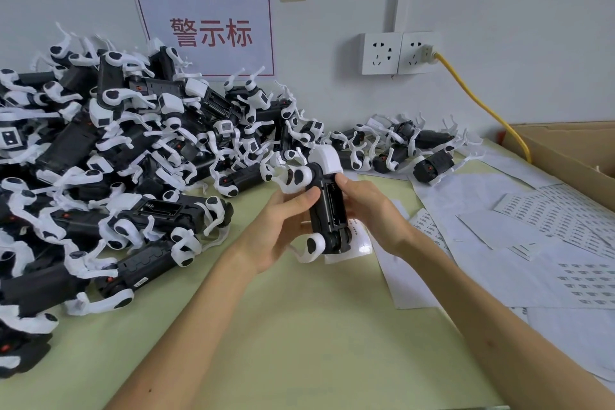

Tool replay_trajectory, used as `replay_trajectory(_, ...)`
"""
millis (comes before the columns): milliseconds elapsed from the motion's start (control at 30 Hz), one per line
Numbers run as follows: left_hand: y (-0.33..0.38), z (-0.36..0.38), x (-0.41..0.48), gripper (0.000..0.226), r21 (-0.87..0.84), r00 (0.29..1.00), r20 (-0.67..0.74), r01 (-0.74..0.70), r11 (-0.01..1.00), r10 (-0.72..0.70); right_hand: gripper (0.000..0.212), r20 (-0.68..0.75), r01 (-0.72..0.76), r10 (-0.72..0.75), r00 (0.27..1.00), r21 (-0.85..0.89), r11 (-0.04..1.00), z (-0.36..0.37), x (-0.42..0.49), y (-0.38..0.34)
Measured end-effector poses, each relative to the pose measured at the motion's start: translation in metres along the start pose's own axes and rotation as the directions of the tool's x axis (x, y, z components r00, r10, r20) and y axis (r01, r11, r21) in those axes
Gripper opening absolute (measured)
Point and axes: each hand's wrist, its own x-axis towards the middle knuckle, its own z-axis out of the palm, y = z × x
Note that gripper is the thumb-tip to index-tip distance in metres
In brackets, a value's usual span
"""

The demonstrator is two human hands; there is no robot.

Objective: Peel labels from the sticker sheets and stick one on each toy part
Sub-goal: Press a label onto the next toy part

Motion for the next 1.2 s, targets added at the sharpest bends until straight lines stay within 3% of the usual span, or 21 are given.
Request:
replay_trajectory(167, -0.001, -0.002, 0.001, 0.039, -0.138, 1.0, -0.006, 0.023, 0.99, -0.024, 0.071, 0.038, 0.02, -0.02, 0.999, 0.004, 1.0, 0.001, 0.002, 0.001)
replay_trajectory(333, 0.002, -0.005, 0.003, 0.039, -0.316, 1.0, -0.02, 0.0, 0.949, -0.006, 0.033, 0.098, 0.096, -0.093, 0.991, -0.023, 0.995, 0.003, 0.001, 0.0)
replay_trajectory(400, 0.002, -0.006, 0.004, 0.038, -0.391, 0.998, -0.049, -0.043, 0.92, 0.026, 0.03, 0.063, 0.116, -0.116, 0.991, -0.003, 0.993, 0.003, 0.001, -0.002)
replay_trajectory(467, 0.003, -0.008, 0.005, 0.038, -0.468, 0.992, -0.113, -0.097, 0.878, 0.049, 0.033, -0.063, 0.115, -0.116, 0.991, -0.024, 0.993, 0.001, 0.004, -0.001)
replay_trajectory(633, 0.004, -0.02, 0.01, 0.054, -0.507, 0.948, -0.317, -0.188, 0.841, 0.02, 0.011, -0.463, -0.081, -0.066, 0.884, -0.289, 0.954, -0.012, 0.011, 0.01)
replay_trajectory(700, 0.004, -0.025, 0.012, 0.06, -0.491, 0.939, -0.343, -0.192, 0.85, 0.014, 0.006, -0.504, -0.221, 0.006, 0.864, -0.368, 0.903, -0.017, 0.011, 0.014)
replay_trajectory(800, 0.002, -0.032, 0.013, 0.084, -0.426, 0.944, -0.327, -0.189, 0.885, 0.044, 0.026, -0.47, -0.393, 0.18, 0.864, -0.406, 0.825, -0.017, 0.014, 0.02)
replay_trajectory(867, 0.0, -0.035, 0.014, 0.091, -0.407, 0.954, -0.295, -0.174, 0.897, 0.051, 0.034, -0.441, -0.424, 0.233, 0.867, -0.406, 0.809, -0.015, 0.014, 0.021)
replay_trajectory(1000, -0.003, -0.037, 0.019, 0.078, -0.388, 0.969, -0.242, -0.133, 0.912, 0.038, 0.042, -0.377, -0.353, 0.246, 0.893, -0.247, 0.902, -0.013, 0.012, 0.02)
replay_trajectory(1100, -0.003, -0.035, 0.019, 0.053, -0.454, 0.973, -0.229, -0.074, 0.888, -0.036, 0.034, -0.398, -0.167, 0.075, 0.914, -0.202, 0.965, -0.011, 0.01, 0.016)
replay_trajectory(1200, -0.002, -0.033, 0.016, 0.05, -0.494, 0.983, -0.172, -0.031, 0.869, -0.063, 0.029, -0.453, 0.027, -0.121, 0.883, -0.208, 0.978, -0.009, 0.011, 0.009)
